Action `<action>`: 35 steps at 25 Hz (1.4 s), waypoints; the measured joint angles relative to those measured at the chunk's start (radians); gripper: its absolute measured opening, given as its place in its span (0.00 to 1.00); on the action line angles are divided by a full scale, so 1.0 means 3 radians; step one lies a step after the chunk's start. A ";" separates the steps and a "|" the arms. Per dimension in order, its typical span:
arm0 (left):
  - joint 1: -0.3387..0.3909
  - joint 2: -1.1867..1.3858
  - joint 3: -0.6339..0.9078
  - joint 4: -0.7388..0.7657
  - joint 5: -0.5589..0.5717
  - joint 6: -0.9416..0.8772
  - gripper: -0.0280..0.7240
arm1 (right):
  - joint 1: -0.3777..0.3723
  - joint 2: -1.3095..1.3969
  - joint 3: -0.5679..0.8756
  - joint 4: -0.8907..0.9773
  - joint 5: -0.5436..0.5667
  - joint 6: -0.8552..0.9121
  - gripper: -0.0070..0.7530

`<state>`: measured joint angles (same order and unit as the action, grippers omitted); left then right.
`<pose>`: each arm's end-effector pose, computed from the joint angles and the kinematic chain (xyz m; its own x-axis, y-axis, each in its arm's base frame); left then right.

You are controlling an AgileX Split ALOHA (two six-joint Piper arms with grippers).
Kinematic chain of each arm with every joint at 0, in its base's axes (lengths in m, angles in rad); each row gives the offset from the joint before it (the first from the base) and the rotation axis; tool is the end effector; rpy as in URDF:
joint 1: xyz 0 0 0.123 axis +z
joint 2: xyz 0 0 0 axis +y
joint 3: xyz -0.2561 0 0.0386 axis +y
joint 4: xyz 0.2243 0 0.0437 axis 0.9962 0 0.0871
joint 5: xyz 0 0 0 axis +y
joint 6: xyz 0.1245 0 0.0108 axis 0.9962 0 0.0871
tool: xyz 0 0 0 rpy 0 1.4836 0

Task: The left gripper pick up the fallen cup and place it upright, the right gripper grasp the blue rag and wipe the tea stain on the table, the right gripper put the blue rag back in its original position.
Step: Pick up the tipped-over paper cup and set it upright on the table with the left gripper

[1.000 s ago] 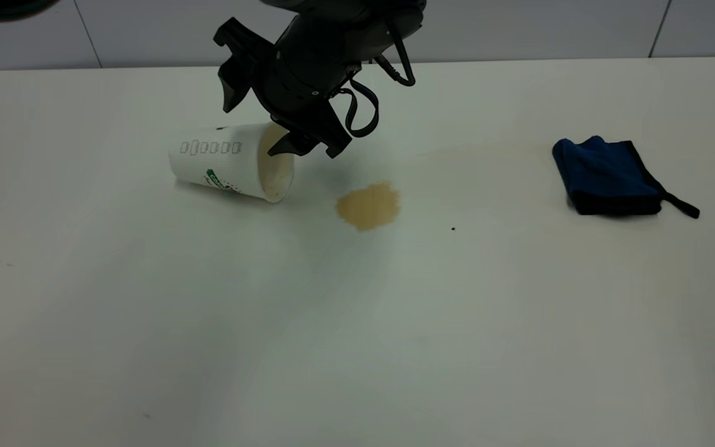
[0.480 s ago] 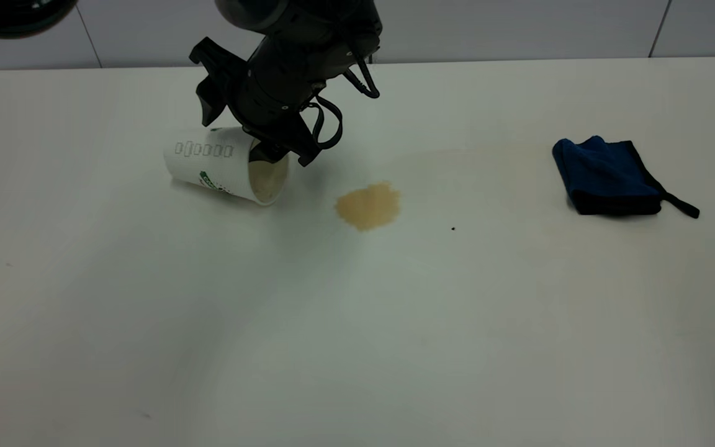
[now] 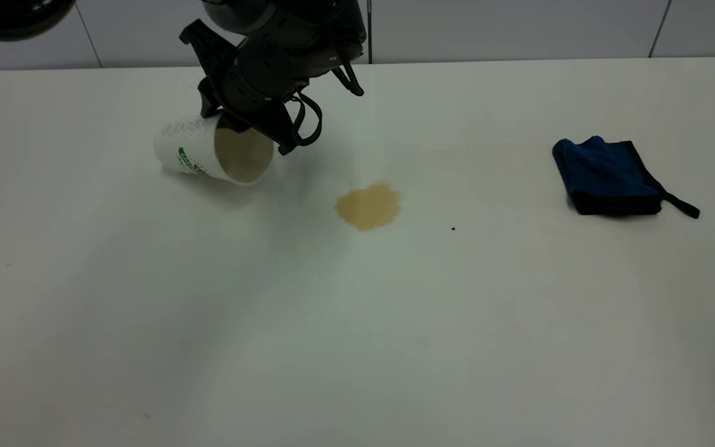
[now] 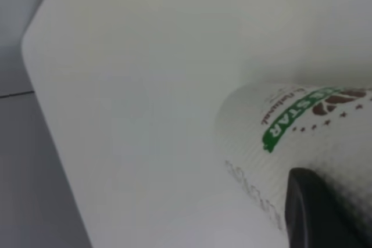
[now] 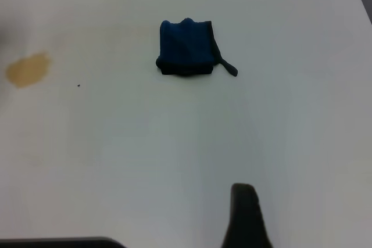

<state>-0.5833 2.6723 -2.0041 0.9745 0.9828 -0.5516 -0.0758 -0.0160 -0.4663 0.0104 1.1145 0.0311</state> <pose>0.4437 -0.1897 0.0129 -0.7614 0.6182 -0.1953 0.3397 0.6370 0.6919 0.0286 -0.0010 0.2354 -0.5142 0.0748 -0.8544 0.0862 0.9957 0.0353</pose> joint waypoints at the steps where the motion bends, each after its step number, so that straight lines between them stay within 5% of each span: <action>1: 0.0003 0.0000 -0.0017 0.0058 0.0028 0.0004 0.09 | 0.0000 0.0000 0.0000 0.0000 0.0000 0.0000 0.78; 10: 0.0036 -0.0296 -0.0326 -0.0386 0.0318 0.0928 0.05 | 0.0000 0.0000 0.0000 0.0003 0.0000 0.0000 0.78; 18: 0.0448 -0.0719 -0.0429 -0.2033 0.0109 0.2386 0.05 | 0.0000 0.0000 0.0000 0.0003 0.0000 0.0000 0.78; 26: 0.1048 -0.0727 -0.0432 -0.3278 0.0092 0.2740 0.05 | 0.0000 0.0000 0.0000 0.0003 0.0000 0.0000 0.78; 35: 0.1321 -0.0566 -0.0435 -0.3757 -0.0006 0.2895 0.05 | 0.0000 0.0000 0.0000 0.0003 0.0000 0.0000 0.78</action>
<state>-0.1871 2.5025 -2.1346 -0.1525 0.9811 0.3169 -0.0758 -0.0160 -0.4663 0.0113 1.1145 0.0311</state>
